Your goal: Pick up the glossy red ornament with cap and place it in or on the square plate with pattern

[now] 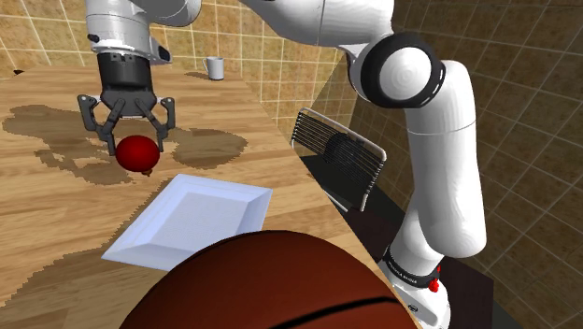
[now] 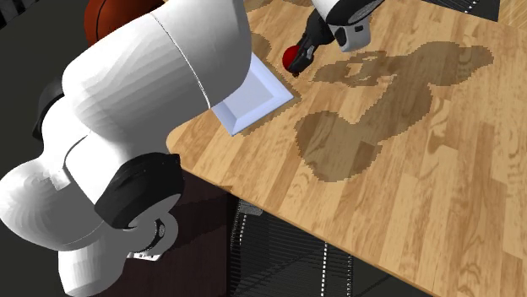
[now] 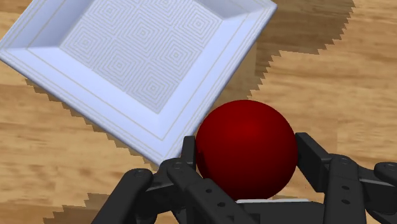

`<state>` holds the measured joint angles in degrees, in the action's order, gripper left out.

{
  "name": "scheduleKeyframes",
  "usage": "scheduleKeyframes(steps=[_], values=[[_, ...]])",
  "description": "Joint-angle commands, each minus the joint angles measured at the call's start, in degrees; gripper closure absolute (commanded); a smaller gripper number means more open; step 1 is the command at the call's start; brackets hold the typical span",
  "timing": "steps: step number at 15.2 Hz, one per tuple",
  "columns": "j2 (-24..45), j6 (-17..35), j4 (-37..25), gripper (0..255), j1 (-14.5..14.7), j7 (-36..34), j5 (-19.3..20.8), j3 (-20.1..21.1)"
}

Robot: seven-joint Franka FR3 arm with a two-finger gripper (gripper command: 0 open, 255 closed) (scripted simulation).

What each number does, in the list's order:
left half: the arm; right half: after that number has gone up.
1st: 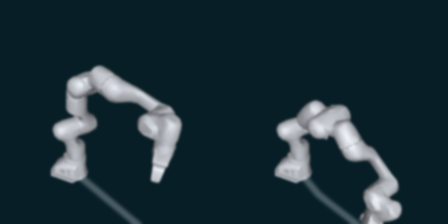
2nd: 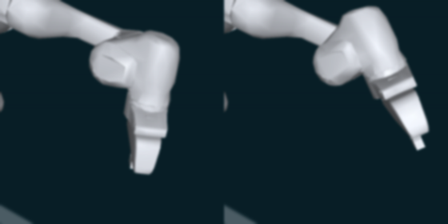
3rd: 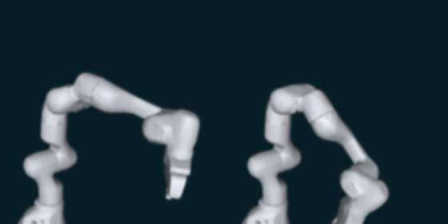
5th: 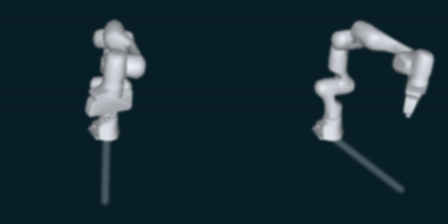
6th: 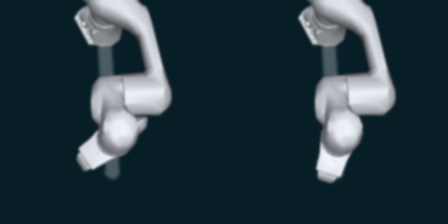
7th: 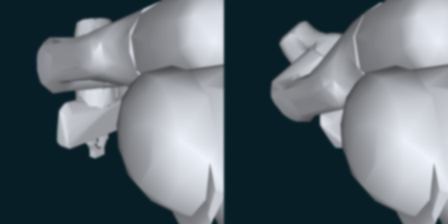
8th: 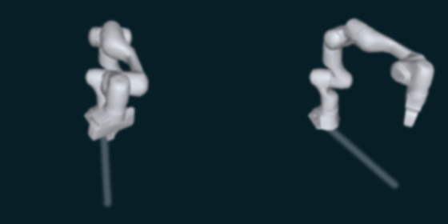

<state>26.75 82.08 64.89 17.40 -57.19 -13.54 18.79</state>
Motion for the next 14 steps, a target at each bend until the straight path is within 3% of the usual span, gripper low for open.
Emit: scheduleKeyframes(steps=[1,4,8,14], values=[[0.81,-1.9,-2.78,255,0.24,-0.64,0.17,0.05],[1.95,-4.48,-6.63,255,0.62,-1.54,0.38,0.14],[-10.77,1.2,11.41,255,-1.35,-0.41,-3.07,0.91],[-25.8,4.8,29.27,255,-2.1,0.47,-8.02,1.59]])
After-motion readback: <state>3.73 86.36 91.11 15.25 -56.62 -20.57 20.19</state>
